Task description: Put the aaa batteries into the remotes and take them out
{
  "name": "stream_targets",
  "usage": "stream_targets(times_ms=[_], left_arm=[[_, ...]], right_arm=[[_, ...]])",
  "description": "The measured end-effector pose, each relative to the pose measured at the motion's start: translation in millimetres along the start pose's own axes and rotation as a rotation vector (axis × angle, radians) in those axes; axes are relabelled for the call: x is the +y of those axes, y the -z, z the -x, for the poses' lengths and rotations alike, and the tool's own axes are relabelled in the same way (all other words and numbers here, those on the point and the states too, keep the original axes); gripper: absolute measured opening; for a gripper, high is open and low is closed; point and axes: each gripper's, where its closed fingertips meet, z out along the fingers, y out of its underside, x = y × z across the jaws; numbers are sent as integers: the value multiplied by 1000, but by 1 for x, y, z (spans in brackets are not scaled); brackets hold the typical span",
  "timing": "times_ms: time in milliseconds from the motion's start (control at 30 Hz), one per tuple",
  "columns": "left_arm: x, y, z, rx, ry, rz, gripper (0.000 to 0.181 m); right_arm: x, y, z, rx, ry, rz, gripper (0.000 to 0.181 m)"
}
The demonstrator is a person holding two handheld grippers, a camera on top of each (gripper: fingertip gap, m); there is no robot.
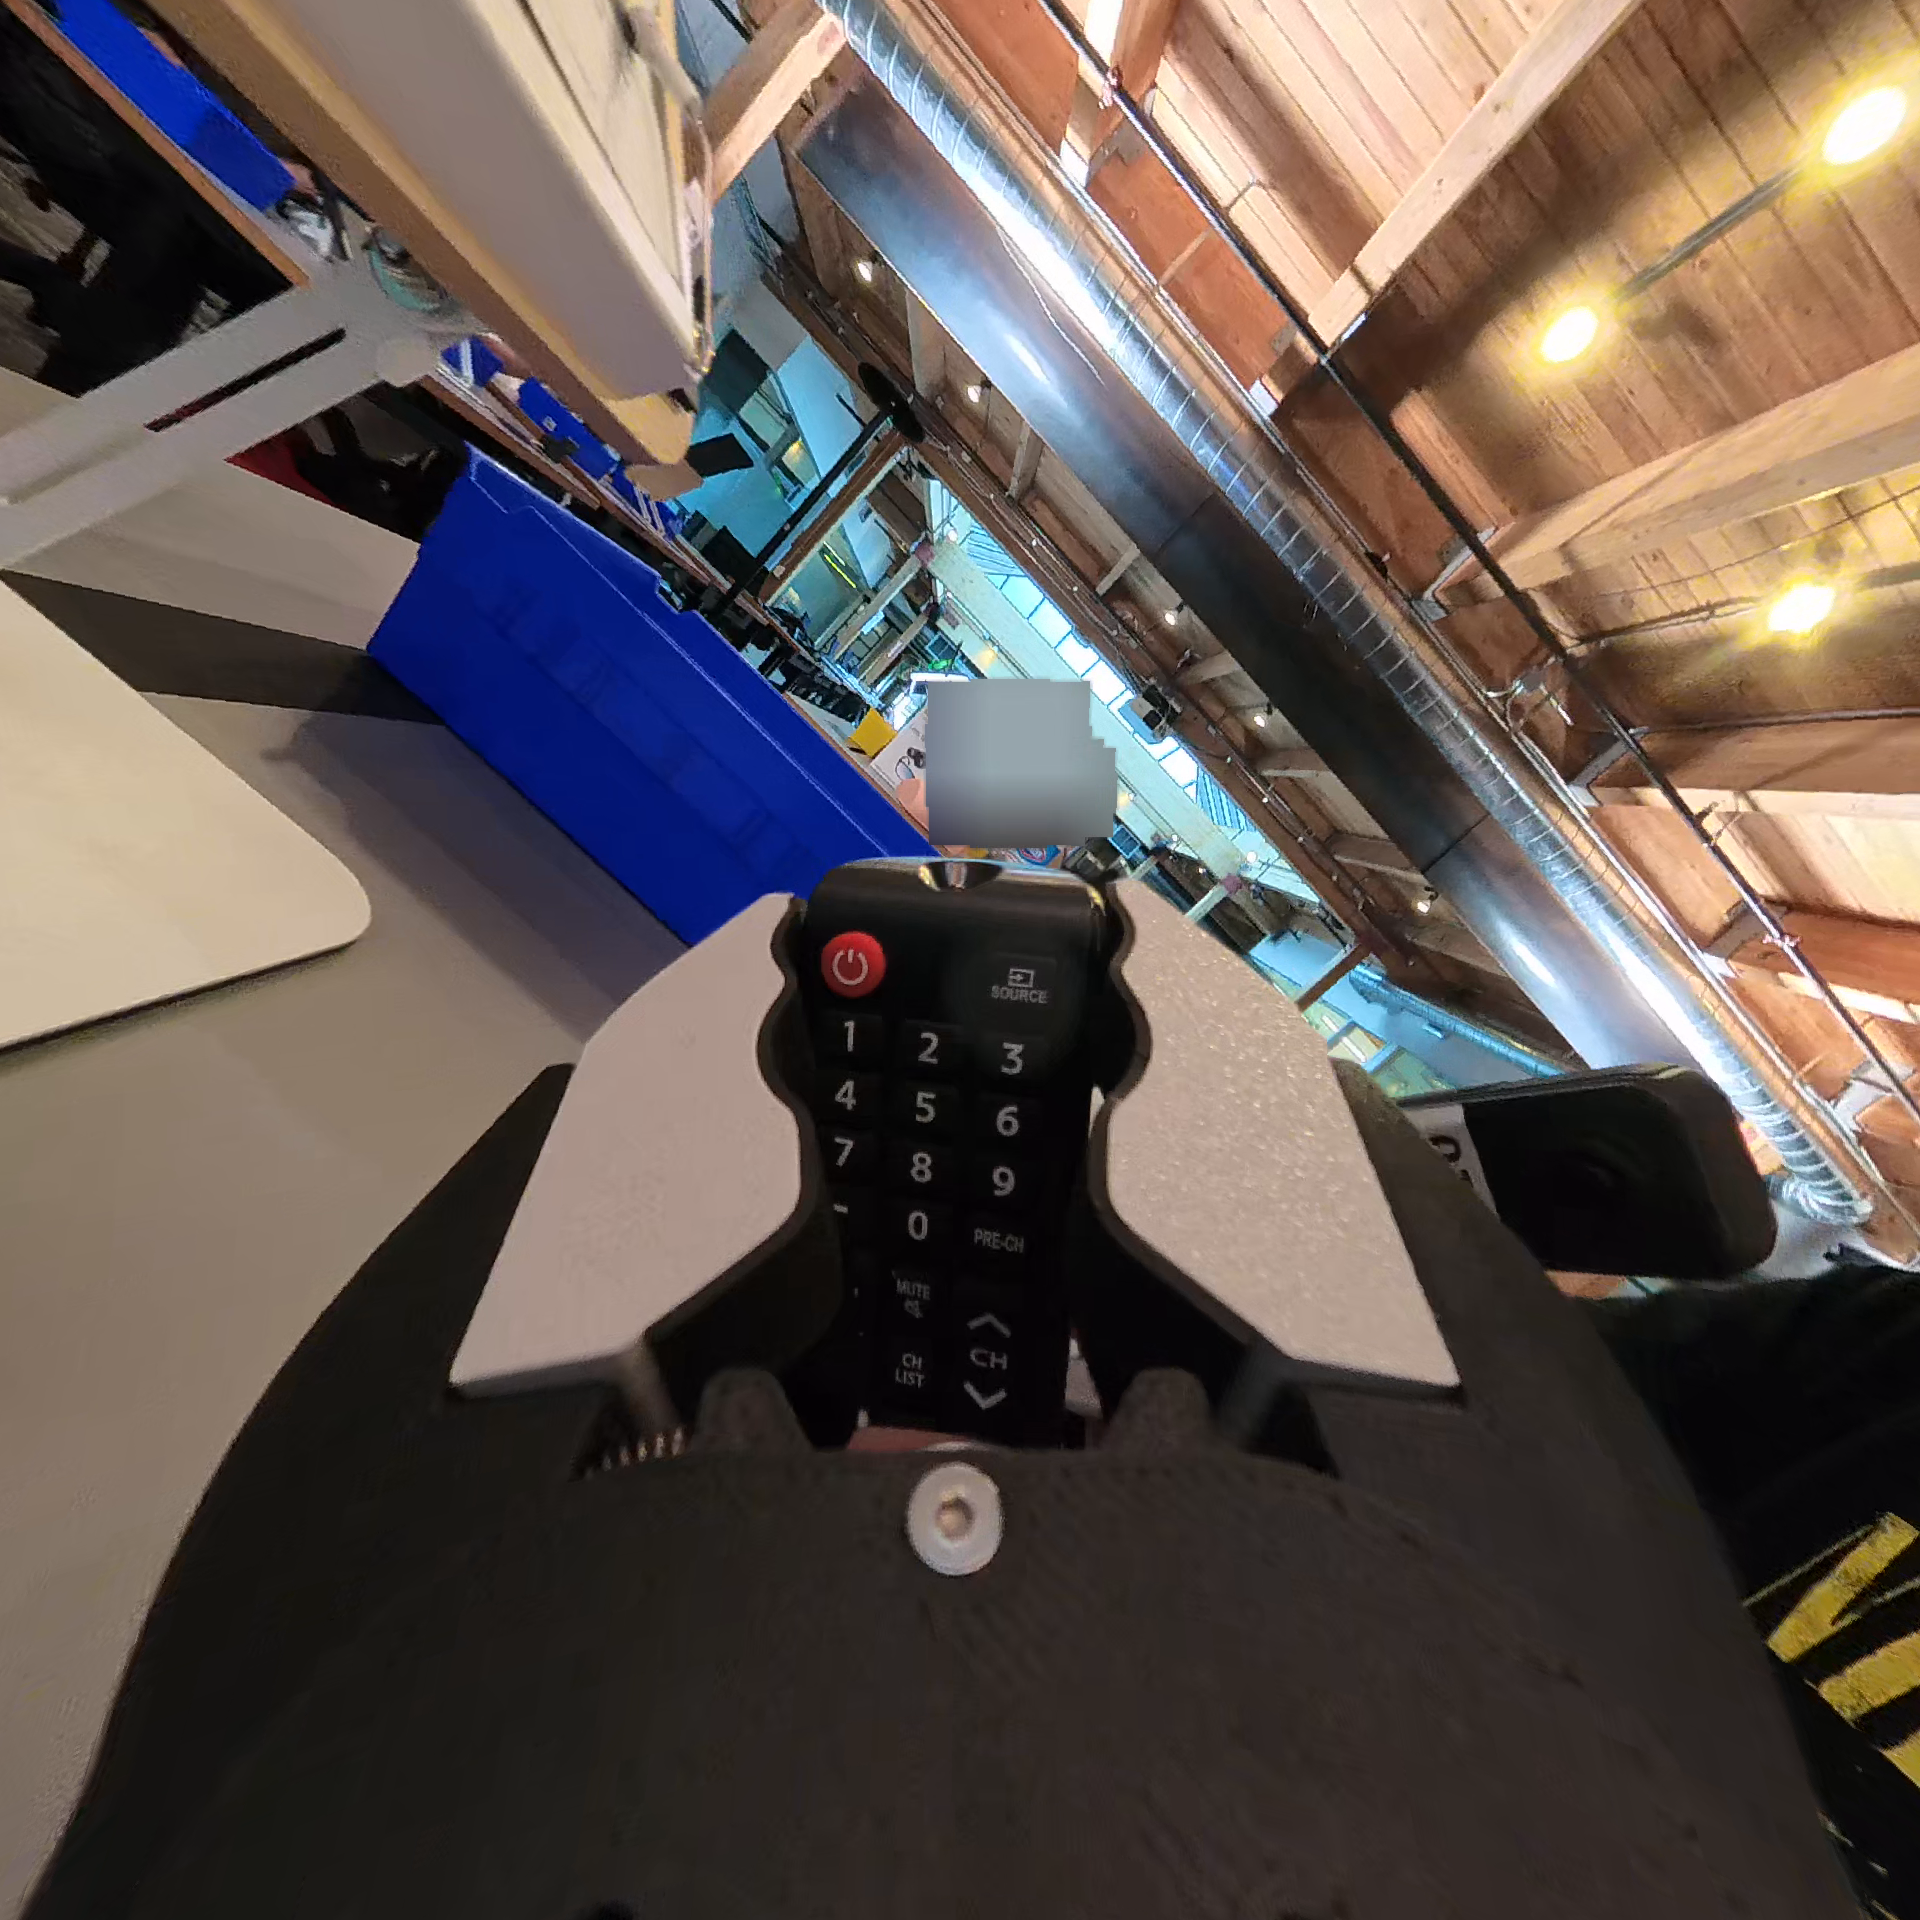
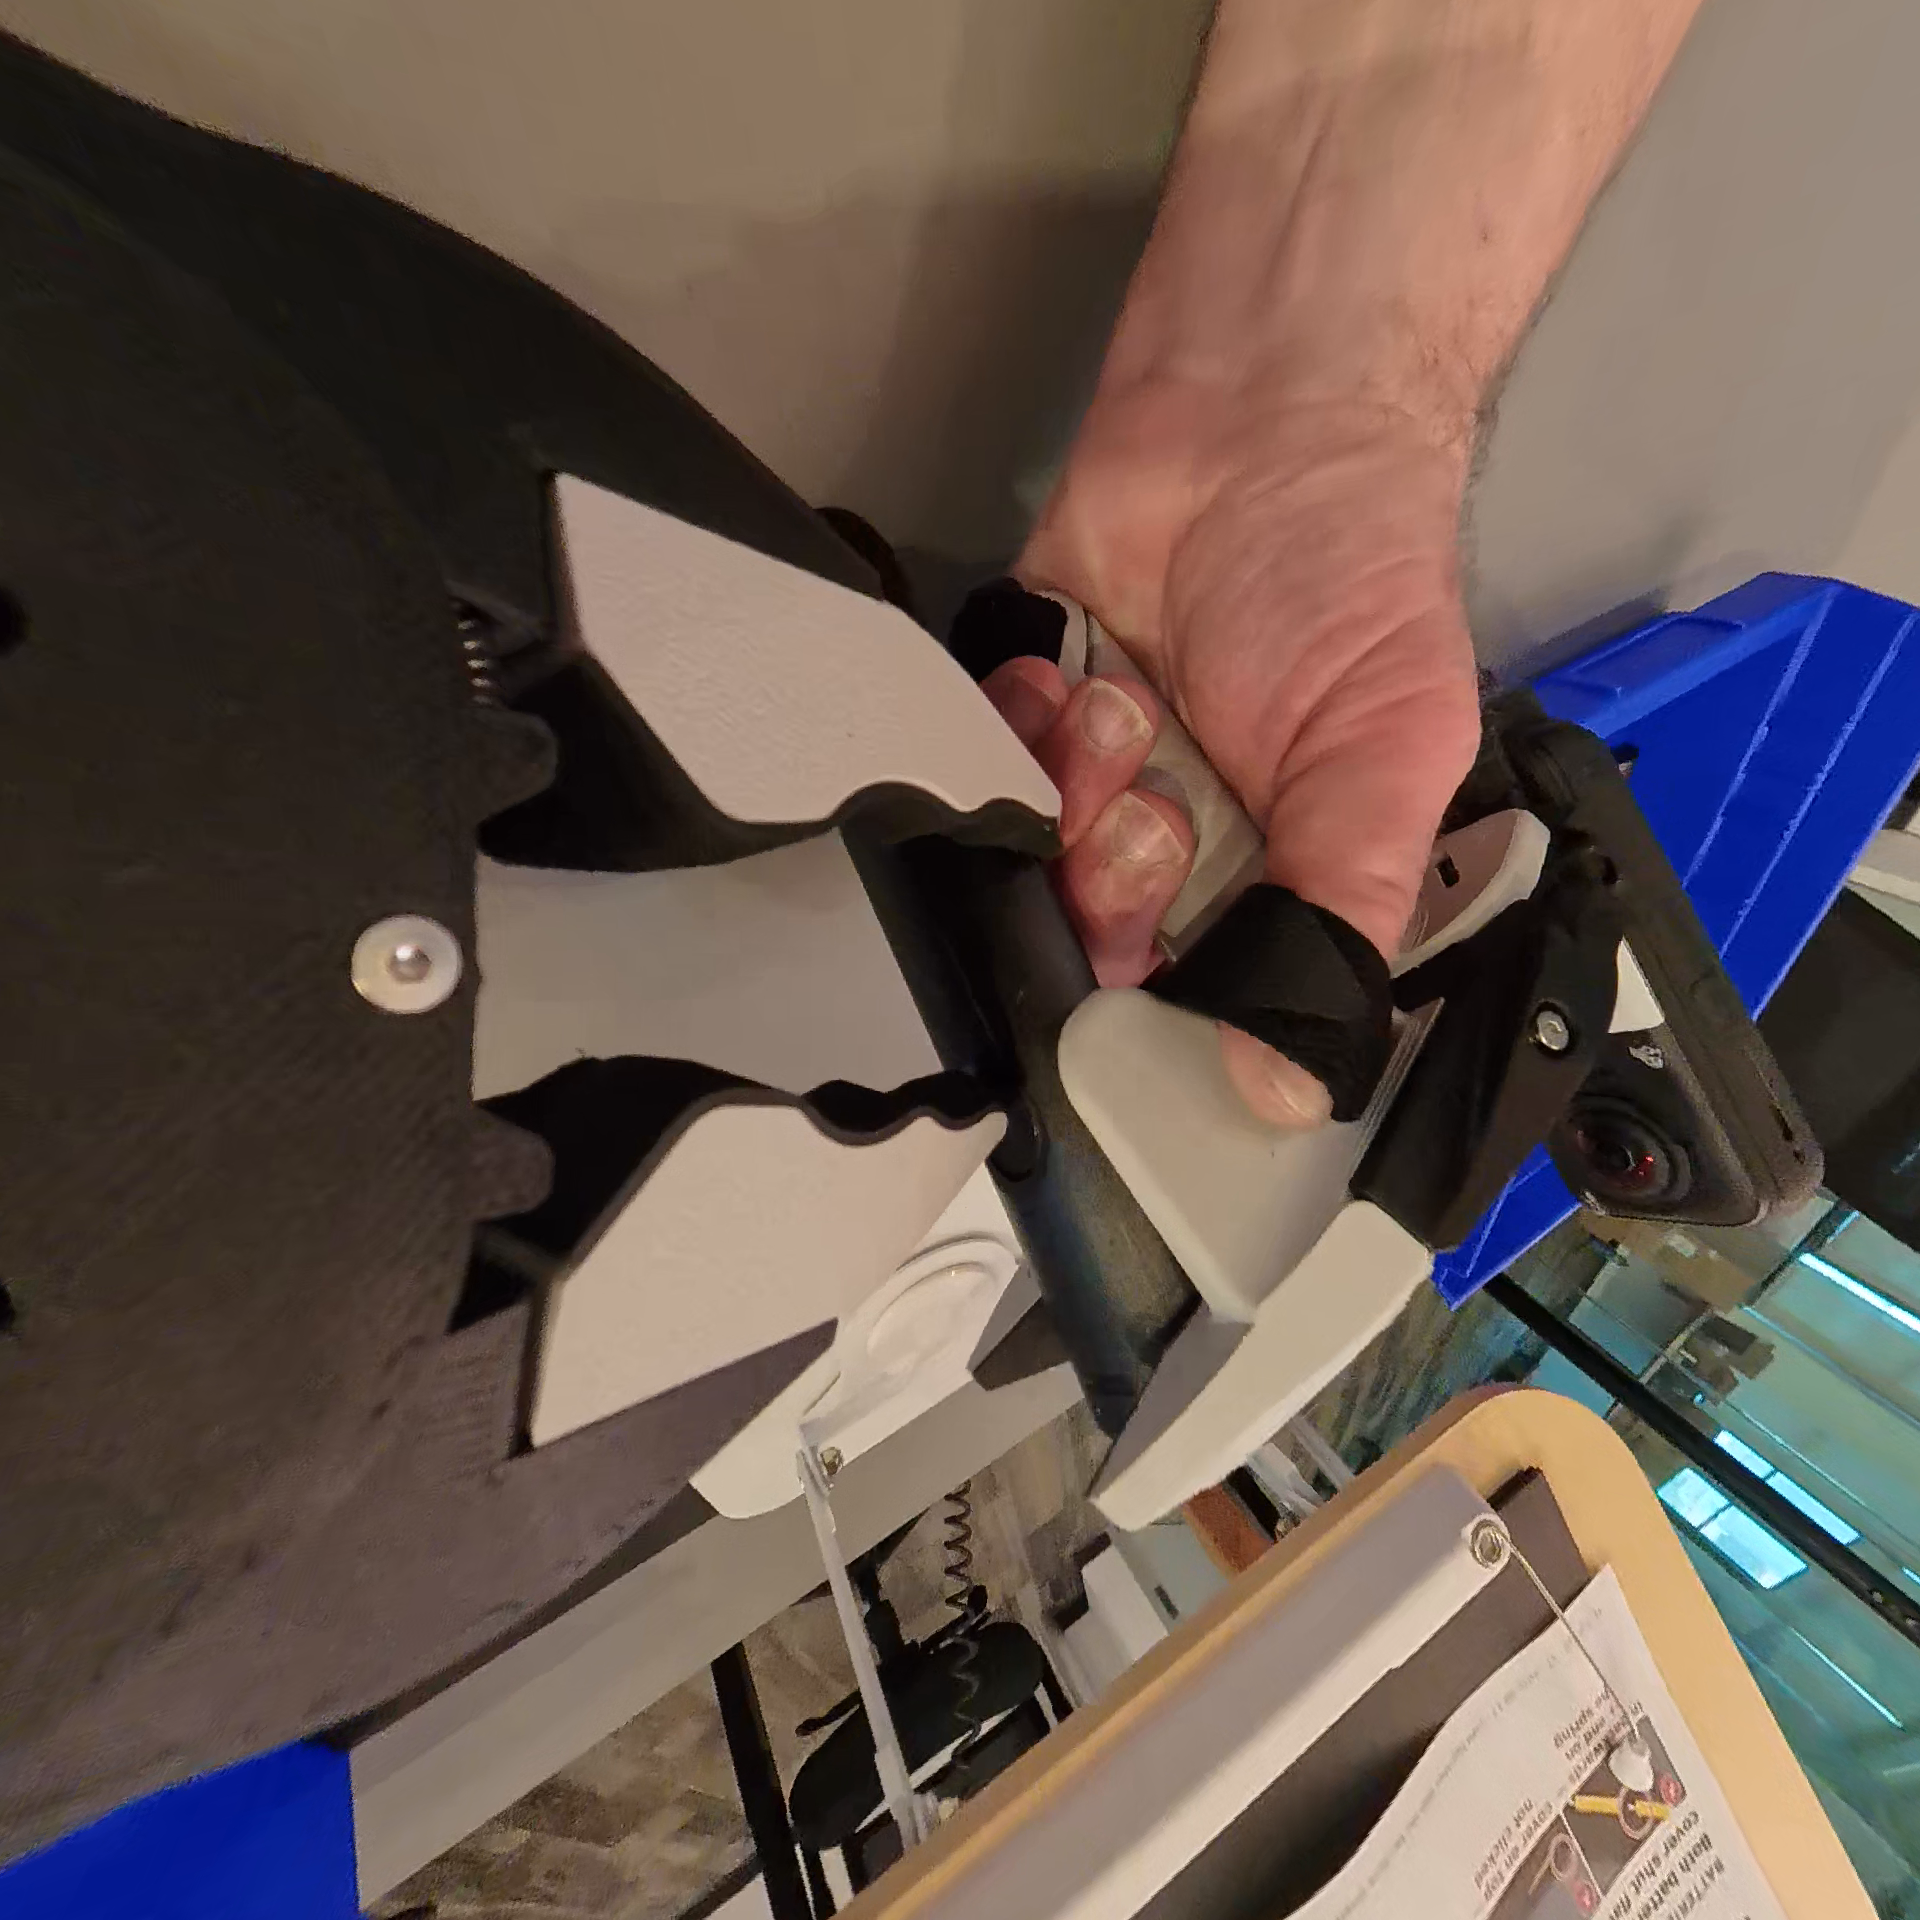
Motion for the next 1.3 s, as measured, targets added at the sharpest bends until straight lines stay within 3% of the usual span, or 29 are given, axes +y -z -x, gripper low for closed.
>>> stream_targets(times_ms=[133,200,433,533,600,767,833,900,933,1033,1133,1233,1300], left_arm=[[1,-2,1,1,3,16,52],[1,-1,2,-9,2,15,52],[-7,7,1,34,20,-28,52],[-16,7,0,36,6,-74,52],[-14,8,3,61,81,-94,51],[-7,6,7,0,30,-57,52],[-4,5,2,14,9,-22,52],[-1,6,-4,10,-41,12,52],[-1,7,-4,-3,-60,21,52],[-1,10,-3,-20,-55,21,52],[-1,20,-5,-3,-59,17,52],[4,28,-13,1,-115,55,54],[7,29,-18,8,-172,79,73]], right_arm=[[1,1,-2,-15,-1,20,42],[-1,2,-3,-44,16,20,33],[-3,-4,-2,-17,-9,-24,33],[-4,-8,1,41,31,-43,59],[-2,-8,2,38,-3,-22,59],[8,-9,1,11,-78,21,64],[15,-10,0,-21,-135,56,78],[27,-12,10,-83,-155,135,103],[29,-14,16,-98,-161,139,104],[26,-19,25,-126,-195,126,81],[23,-20,22,-166,-306,84,66],[22,-16,22,-225,-299,38,55],[17,-13,29,-297,-289,-4,53]])
